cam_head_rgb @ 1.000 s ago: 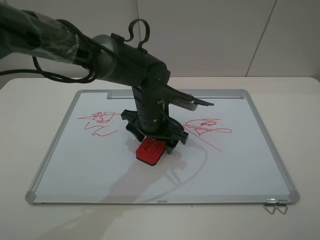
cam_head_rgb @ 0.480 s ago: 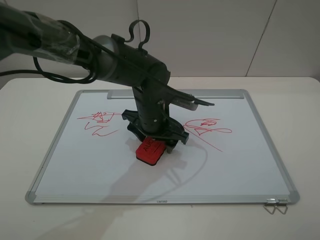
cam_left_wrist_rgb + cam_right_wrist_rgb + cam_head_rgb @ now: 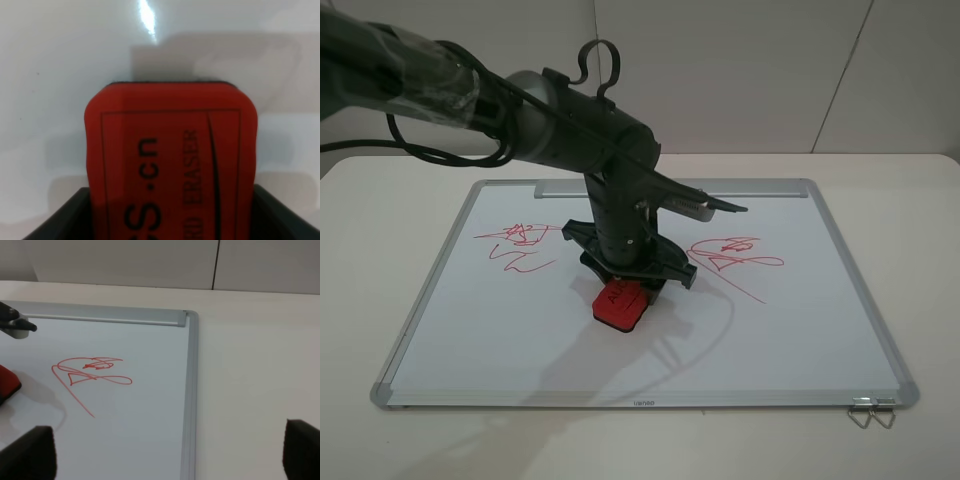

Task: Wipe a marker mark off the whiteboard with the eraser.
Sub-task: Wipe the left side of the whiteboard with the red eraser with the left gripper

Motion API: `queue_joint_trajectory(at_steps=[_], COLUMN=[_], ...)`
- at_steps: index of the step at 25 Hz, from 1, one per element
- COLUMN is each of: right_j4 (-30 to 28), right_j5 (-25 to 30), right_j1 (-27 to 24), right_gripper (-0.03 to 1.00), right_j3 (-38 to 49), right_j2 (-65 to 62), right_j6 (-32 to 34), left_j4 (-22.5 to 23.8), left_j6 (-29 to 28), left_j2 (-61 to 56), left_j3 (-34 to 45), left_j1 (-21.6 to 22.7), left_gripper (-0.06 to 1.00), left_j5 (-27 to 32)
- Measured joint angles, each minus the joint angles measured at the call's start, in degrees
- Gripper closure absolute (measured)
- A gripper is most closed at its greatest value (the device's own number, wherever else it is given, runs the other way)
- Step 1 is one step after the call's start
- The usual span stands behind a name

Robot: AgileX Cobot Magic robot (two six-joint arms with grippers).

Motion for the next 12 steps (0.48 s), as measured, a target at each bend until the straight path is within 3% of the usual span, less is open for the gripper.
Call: queue_joint_trajectory(at_steps=[12], right_j4=[0.0], right_j5=[0.0], right_j1=[0.0], right_gripper=[0.14], right_j3=[0.0], right_j2=[0.0], right_j6=[0.0], left_j4=[3.6], left_j6=[-0.1], left_j2=[-5.7], left_j3=[0.0], left_j1=[1.6], left_gripper=[0.37], left_j5=[2.7])
